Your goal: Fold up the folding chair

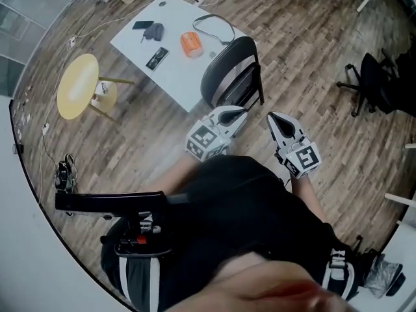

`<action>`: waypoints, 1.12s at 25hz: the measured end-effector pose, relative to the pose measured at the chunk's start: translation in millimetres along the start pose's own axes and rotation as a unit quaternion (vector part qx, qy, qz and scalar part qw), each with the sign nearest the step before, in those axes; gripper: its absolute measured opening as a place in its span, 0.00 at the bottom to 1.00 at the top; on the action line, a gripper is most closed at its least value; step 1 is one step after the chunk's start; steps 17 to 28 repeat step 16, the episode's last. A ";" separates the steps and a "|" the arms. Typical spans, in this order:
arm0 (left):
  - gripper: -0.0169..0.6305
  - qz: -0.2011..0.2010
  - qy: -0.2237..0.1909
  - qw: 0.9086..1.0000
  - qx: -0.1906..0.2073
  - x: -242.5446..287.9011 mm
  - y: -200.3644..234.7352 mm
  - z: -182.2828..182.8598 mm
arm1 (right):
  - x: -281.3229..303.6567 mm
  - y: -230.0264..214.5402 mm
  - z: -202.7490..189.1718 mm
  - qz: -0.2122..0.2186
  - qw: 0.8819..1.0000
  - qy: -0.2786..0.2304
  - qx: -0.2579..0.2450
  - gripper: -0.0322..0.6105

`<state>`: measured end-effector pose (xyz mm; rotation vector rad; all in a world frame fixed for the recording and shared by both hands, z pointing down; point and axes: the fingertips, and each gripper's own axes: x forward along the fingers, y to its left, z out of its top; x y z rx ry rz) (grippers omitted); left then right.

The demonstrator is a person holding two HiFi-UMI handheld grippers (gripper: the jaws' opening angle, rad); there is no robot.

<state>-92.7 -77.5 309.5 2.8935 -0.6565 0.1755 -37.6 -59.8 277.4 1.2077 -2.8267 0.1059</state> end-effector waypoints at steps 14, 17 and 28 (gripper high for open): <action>0.03 0.018 -0.003 1.000 0.005 -1.3 13.2 7.4 | 5.1 -3.4 -1.4 0.003 1.000 0.001 0.007 0.07; 0.03 0.019 -0.003 1.000 0.005 0.0 14.6 8.8 | 5.2 -8.7 -3.5 -0.005 1.000 0.001 0.014 0.07; 0.03 0.019 -0.003 1.000 0.005 0.0 14.6 8.8 | 5.2 -8.7 -3.5 -0.005 1.000 0.001 0.014 0.07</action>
